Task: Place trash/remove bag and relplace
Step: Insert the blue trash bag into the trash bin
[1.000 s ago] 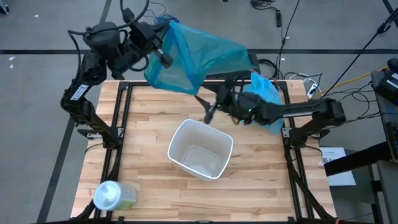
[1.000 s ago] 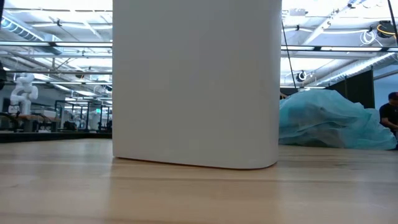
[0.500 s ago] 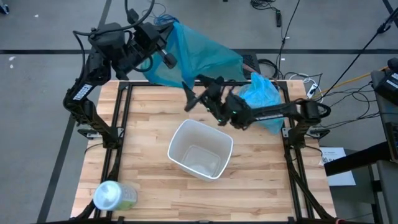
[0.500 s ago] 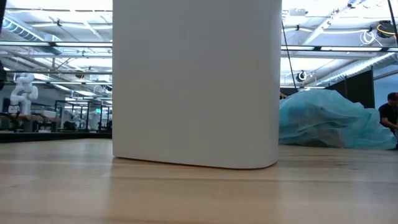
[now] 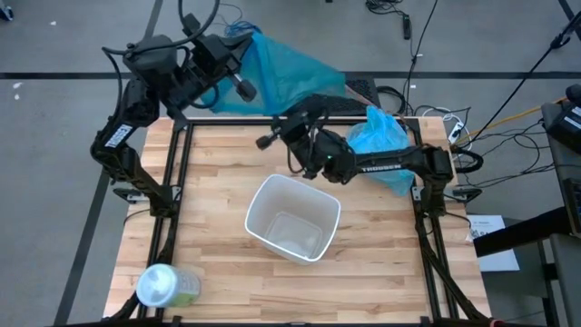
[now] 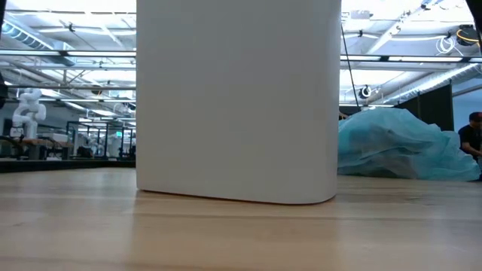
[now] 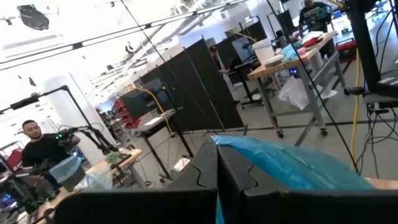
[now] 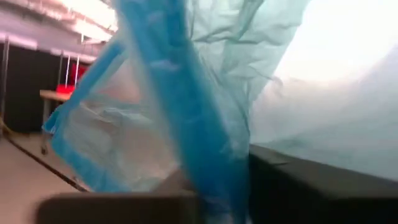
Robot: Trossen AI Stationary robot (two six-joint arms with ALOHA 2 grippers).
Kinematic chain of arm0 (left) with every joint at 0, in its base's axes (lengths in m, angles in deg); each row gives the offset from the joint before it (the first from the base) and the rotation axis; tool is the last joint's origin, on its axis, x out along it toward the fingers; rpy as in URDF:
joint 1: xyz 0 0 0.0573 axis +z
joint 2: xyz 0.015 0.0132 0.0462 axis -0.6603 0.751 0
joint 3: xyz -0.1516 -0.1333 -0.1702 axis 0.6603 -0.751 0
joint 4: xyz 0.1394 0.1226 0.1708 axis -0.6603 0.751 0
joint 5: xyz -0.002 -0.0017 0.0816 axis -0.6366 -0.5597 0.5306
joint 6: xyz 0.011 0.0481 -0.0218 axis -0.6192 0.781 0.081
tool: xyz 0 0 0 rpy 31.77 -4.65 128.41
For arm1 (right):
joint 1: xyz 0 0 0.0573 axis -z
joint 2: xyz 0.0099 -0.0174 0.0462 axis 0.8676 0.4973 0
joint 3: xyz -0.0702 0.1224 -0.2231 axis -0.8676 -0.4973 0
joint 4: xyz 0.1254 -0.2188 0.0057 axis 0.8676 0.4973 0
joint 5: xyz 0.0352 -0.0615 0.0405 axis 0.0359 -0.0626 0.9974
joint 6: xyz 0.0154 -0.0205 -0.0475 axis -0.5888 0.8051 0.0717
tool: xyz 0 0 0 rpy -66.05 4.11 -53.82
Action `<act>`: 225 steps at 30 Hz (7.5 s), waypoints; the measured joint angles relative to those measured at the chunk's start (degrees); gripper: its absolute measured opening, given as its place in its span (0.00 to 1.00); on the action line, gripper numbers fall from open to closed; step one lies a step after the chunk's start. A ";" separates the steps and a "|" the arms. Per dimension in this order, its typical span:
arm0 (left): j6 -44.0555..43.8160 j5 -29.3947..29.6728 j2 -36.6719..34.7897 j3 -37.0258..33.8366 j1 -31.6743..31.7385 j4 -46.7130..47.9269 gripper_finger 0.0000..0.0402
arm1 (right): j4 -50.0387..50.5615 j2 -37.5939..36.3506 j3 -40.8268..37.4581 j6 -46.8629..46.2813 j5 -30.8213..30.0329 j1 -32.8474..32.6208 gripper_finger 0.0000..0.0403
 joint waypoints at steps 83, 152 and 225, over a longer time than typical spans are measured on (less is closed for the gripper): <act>-0.14 10.90 -0.76 0.07 -54.80 -9.90 0.00 | 71.52 -21.60 35.21 -43.59 32.86 -29.72 0.00; -12.79 36.26 1.29 -0.17 -60.50 3.71 0.00 | 102.78 -15.35 35.15 -45.70 15.37 -31.29 0.43; -12.23 30.95 1.29 -0.22 -56.74 1.18 0.00 | 102.08 3.32 35.15 23.02 -26.18 -35.89 0.00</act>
